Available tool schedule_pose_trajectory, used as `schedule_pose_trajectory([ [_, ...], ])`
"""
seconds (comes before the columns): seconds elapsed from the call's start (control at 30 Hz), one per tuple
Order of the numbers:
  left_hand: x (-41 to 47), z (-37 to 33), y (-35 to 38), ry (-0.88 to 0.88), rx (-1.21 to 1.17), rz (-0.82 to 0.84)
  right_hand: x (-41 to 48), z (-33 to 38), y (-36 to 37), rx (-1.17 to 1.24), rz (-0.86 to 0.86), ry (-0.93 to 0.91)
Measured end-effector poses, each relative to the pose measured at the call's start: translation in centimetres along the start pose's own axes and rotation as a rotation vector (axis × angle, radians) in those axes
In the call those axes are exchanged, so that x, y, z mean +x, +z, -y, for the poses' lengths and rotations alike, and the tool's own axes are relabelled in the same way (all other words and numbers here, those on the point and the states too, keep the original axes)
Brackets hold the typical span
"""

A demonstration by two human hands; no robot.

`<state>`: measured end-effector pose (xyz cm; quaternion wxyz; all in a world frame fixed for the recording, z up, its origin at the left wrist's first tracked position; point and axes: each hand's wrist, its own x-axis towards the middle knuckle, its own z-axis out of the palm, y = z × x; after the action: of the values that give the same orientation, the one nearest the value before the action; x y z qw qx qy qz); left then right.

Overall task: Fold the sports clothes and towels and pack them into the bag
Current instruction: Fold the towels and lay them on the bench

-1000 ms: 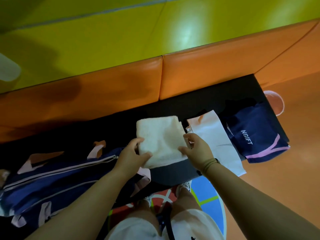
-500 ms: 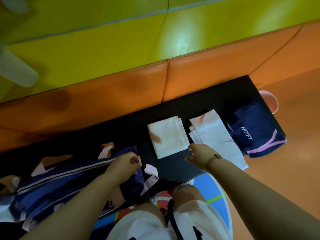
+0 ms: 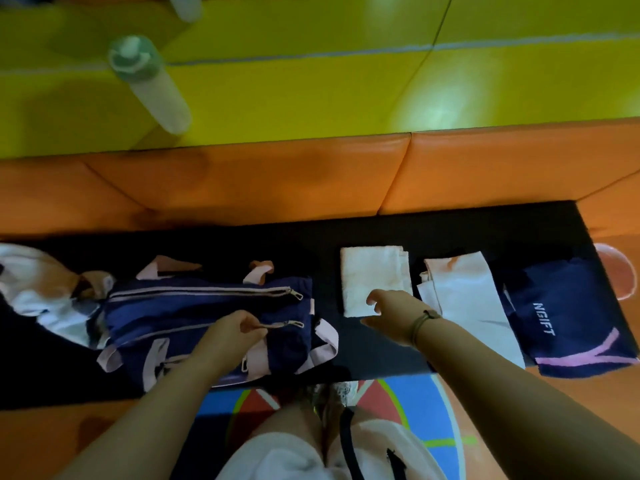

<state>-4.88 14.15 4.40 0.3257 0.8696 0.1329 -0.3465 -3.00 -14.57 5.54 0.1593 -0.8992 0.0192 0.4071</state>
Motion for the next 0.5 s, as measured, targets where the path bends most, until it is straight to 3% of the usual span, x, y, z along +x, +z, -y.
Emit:
schedule_pose_trajectory([
  [0.27,-4.8,6.1,0.0,-0.186,-0.243,-0.087,-0.2,4.3,1.0,-0.119,0.071,-0.107],
  [0.5,-6.6,11.9,-4.1,-0.199,-0.333,-0.195,1.6,11.6,0.9,-0.192,0.060,-0.215],
])
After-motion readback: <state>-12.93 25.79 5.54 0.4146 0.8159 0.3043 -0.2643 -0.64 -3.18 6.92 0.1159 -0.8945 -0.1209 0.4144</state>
